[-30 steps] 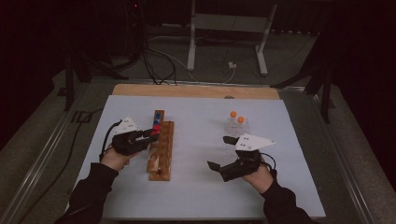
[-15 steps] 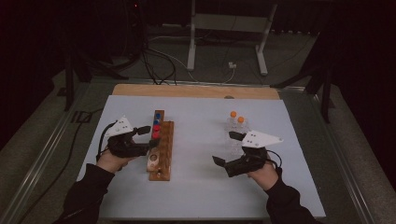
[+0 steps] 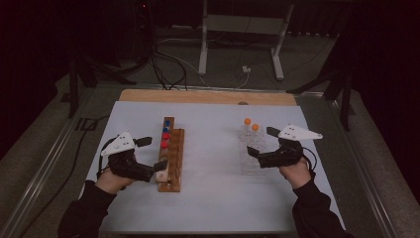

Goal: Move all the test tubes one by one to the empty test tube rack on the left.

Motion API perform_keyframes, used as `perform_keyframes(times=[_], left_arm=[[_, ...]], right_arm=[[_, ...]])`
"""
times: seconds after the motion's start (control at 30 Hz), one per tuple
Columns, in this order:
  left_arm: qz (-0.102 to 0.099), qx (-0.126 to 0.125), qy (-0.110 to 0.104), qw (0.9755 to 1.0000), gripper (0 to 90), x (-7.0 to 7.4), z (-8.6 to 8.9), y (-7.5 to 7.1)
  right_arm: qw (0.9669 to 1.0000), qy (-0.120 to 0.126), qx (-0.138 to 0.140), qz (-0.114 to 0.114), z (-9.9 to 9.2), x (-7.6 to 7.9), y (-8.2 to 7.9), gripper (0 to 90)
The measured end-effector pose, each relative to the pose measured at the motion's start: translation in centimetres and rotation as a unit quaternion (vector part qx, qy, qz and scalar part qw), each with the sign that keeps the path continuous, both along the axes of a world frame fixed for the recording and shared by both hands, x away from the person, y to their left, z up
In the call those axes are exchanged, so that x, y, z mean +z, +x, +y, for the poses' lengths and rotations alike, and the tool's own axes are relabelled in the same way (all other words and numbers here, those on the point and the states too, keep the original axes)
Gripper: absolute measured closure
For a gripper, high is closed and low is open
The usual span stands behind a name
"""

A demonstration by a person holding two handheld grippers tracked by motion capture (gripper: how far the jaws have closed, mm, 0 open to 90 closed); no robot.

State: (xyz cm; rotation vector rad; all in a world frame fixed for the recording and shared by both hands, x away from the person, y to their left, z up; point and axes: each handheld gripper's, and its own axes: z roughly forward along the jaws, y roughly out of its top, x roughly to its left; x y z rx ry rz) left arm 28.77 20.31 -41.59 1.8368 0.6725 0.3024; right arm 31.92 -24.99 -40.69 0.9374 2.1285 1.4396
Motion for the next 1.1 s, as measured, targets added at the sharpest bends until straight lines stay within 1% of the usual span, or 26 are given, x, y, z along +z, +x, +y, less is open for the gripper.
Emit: perform_keyframes(times=[0.07,0.17,0.2,0.27,0.33,0.37,0.4,0.47,0.53,0.6,0.67,0.7,0.73,0.87,0.93,0.97,1.03,1.1], left_arm=[[0.002,-0.002,-0.002,1.0000,1.7,-0.1,0.1,-0.1],[0.001,-0.004,0.001,1.0000,1.7,-0.2,0.2,-0.3],[0.001,-0.004,-0.001,1.0000,1.7,-0.2,0.2,-0.3],[0.003,-0.004,0.001,1.0000,1.7,-0.3,0.2,-0.3],[0.001,-0.002,0.003,1.0000,1.7,-0.4,0.2,-0.3],[0.002,-0.003,0.002,1.0000,1.7,-0.4,0.3,-0.3],[0.000,-0.003,0.001,1.0000,1.7,-0.4,0.3,-0.3],[0.001,-0.004,0.002,1.0000,1.7,-0.4,0.3,-0.3],[0.000,0.000,0.005,1.0000,1.8,-0.3,0.2,-0.3],[0.002,-0.002,-0.001,1.0000,1.7,-0.4,0.3,-0.2],[0.004,-0.002,0.003,1.0000,1.7,-0.4,0.3,-0.2],[0.004,-0.001,0.001,1.0000,1.7,-0.4,0.4,-0.2],[0.003,0.001,0.001,1.0000,1.7,-0.4,0.4,-0.2],[0.003,0.001,0.004,1.0000,1.7,-0.4,0.3,-0.2],[0.003,0.003,0.000,1.0000,1.8,-0.4,0.4,-0.2],[0.003,0.004,0.002,1.0000,1.8,-0.4,0.4,-0.2],[0.005,0.003,0.003,1.0000,1.7,-0.4,0.4,-0.1],[0.004,0.005,0.002,1.0000,1.8,-0.4,0.5,-0.1]], right_arm=[[0.9998,-0.004,-0.013,0.010,-0.4,-0.7,0.7,0.3],[0.9990,-0.011,-0.028,0.034,-0.9,-1.7,1.8,0.3],[0.9986,-0.019,-0.033,0.037,-0.9,-2.0,2.0,0.3],[0.9978,-0.031,-0.044,0.040,-0.9,-2.6,2.6,0.3],[0.9969,-0.036,-0.053,0.047,-0.8,-3.1,3.1,0.4],[0.9964,-0.040,-0.056,0.049,-0.9,-3.4,3.4,2.1],[0.9959,-0.041,-0.063,0.051,-0.9,-3.6,3.7,5.6],[0.9949,-0.045,-0.072,0.054,-1.0,-4.1,4.1,6.2],[0.9937,-0.048,-0.081,0.060,-1.0,-4.5,4.6,9.1],[0.9925,-0.052,-0.091,0.062,-1.0,-4.8,4.9,14.6],[0.9918,-0.055,-0.097,0.062,-0.9,-4.9,5.2,18.1],[0.9920,-0.056,-0.095,0.061,-0.8,-4.9,5.3,24.6],[0.9922,-0.058,-0.093,0.060,-0.8,-5.0,5.4,28.6],[0.9904,-0.070,-0.101,0.064,-0.5,-5.5,5.9,47.2],[0.9907,-0.065,-0.096,0.070,-0.5,-5.6,6.2,52.6],[0.9905,-0.066,-0.098,0.070,-0.5,-5.7,6.3,55.2],[0.9907,-0.060,-0.096,0.076,-0.5,-5.7,6.4,59.0],[0.9900,-0.066,-0.098,0.077,-0.3,-5.7,6.6,62.0]])
